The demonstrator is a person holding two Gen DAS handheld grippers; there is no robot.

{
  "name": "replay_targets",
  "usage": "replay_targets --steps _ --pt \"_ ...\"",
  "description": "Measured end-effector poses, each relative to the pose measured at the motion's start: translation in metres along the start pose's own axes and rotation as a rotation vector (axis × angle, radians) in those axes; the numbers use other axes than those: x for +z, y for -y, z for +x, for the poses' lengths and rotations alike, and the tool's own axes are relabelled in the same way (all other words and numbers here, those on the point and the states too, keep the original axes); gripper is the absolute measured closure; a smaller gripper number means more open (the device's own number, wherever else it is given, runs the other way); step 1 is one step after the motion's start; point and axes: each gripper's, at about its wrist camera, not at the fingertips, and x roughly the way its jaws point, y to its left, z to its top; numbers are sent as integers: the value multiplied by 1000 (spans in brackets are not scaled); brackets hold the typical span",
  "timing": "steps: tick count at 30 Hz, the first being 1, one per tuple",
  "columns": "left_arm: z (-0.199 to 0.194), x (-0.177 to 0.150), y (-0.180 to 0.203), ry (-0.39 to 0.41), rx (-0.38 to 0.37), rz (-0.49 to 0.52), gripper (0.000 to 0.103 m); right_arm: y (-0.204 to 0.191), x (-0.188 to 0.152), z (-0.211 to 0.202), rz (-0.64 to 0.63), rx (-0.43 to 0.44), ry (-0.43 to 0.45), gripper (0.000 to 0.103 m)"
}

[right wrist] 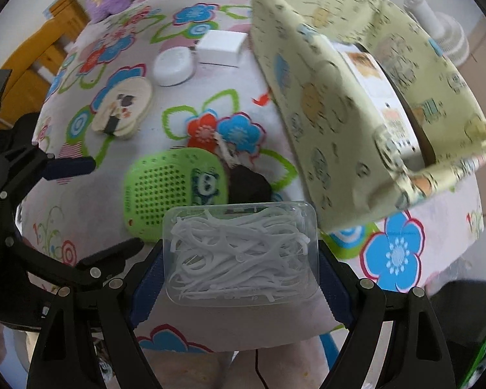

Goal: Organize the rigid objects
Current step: 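Lift the floss-pick container off its green panda lid with the right gripper, then grasp the green panda lid with the left gripper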

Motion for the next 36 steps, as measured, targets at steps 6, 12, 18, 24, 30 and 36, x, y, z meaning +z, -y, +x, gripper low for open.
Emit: replay_targets --steps 6,12,18,24,30,36 --pt "5 16 21 19 25 152 12 11 -8 2 49 -2 -13 17" --pt "12 20 36 9 18 279 12 17 -16 3 76 2 -24 17" --pt "21 33 36 11 -5 320 12 29 -26 0 114 0 -33 17" --pt "30 49 45 14 -30 379 11 42 -33 -1 145 -7 -45 17" --pt "36 56 43 5 -74 368 11 51 -34 -1 174 4 -43 17" --pt "38 66 33 8 -64 345 24 51 -30 3 182 16 -44 17"
